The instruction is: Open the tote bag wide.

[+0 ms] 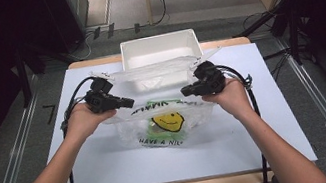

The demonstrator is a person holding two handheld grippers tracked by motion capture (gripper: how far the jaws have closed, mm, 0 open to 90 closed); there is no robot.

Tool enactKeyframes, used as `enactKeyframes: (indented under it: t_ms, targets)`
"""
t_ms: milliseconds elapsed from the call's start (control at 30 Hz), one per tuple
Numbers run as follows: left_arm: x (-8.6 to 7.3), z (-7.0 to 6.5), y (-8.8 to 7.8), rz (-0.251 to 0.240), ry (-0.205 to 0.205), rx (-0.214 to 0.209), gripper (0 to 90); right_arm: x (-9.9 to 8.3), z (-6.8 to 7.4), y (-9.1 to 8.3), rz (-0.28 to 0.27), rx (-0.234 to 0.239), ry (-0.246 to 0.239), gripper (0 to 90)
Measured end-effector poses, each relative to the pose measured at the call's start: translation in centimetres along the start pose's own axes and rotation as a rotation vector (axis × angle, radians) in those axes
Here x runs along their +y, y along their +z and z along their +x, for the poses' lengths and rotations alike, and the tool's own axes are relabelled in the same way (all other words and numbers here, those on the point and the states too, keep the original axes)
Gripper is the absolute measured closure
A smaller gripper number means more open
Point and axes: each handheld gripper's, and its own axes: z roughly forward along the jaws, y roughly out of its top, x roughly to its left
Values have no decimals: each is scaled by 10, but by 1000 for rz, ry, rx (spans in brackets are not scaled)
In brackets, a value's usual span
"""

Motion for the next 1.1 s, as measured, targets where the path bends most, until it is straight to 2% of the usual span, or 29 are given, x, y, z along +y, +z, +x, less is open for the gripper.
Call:
enactKeyframes:
  t_ms: [167, 400, 500, 900, 1100]
  targets:
    - [1, 2, 6, -7, -1, 15, 884, -6, -1, 12, 7, 5, 5, 877]
    - [0, 4, 18, 4, -9, 23, 884, -10, 0, 17, 31, 15, 14, 877]
    - [-4, 6, 24, 9, -14, 22, 884, -13, 1, 18, 16, 19, 15, 877]
    - [-20, 9, 39, 28, -46, 4, 879, -32, 5, 26, 38, 32, 26, 877]
    - [-29, 9, 45, 32, -59, 14, 878, -42, 8, 31, 45, 41, 33, 877]
